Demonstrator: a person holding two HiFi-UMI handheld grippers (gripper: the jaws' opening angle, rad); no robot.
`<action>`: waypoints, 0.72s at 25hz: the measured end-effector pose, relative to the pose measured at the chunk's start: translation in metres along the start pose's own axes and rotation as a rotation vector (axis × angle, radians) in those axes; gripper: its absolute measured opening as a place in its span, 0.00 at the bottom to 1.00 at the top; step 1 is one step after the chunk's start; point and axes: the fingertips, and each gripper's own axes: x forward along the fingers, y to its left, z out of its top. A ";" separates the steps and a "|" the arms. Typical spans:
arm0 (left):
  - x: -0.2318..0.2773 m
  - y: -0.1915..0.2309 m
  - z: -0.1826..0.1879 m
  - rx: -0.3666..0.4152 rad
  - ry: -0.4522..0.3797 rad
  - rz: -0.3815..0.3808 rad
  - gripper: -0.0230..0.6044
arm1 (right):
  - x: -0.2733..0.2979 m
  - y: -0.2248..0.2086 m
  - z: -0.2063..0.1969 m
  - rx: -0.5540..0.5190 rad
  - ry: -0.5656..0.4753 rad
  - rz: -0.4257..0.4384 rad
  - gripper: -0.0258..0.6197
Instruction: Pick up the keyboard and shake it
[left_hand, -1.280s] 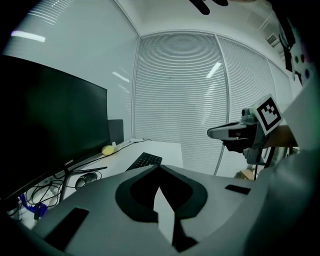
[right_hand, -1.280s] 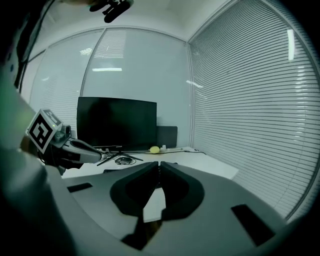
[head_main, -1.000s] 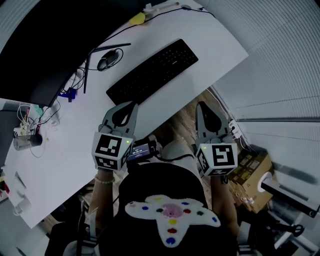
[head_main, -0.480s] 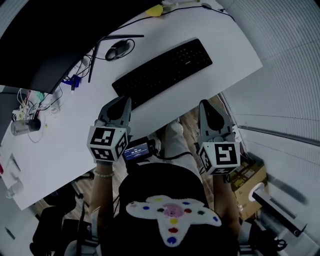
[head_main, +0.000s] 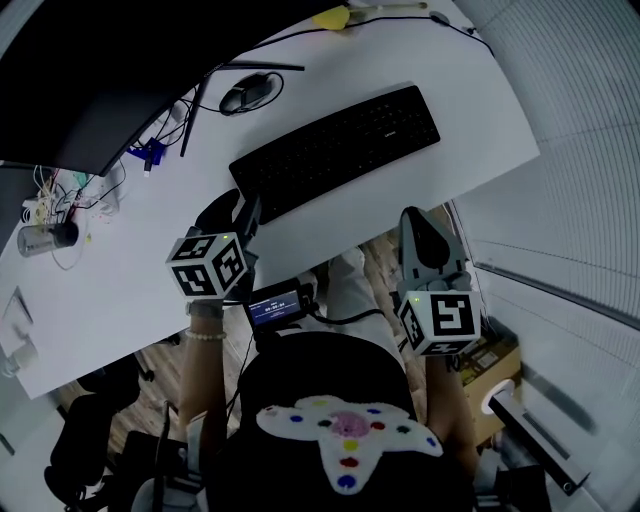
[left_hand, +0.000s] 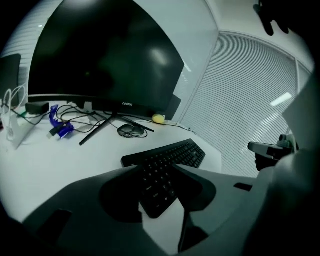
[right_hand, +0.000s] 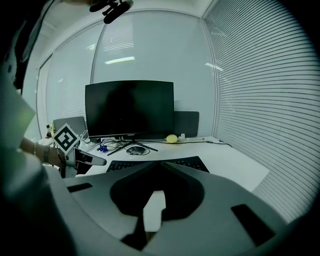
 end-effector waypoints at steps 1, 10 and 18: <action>0.003 0.005 -0.004 -0.035 0.007 0.008 0.31 | 0.001 0.000 -0.001 -0.001 0.004 0.002 0.10; 0.028 0.028 -0.035 -0.197 0.089 0.050 0.41 | 0.010 -0.002 -0.008 -0.003 0.039 0.017 0.10; 0.042 0.033 -0.042 -0.264 0.109 0.061 0.42 | 0.020 -0.010 -0.012 0.000 0.050 0.028 0.10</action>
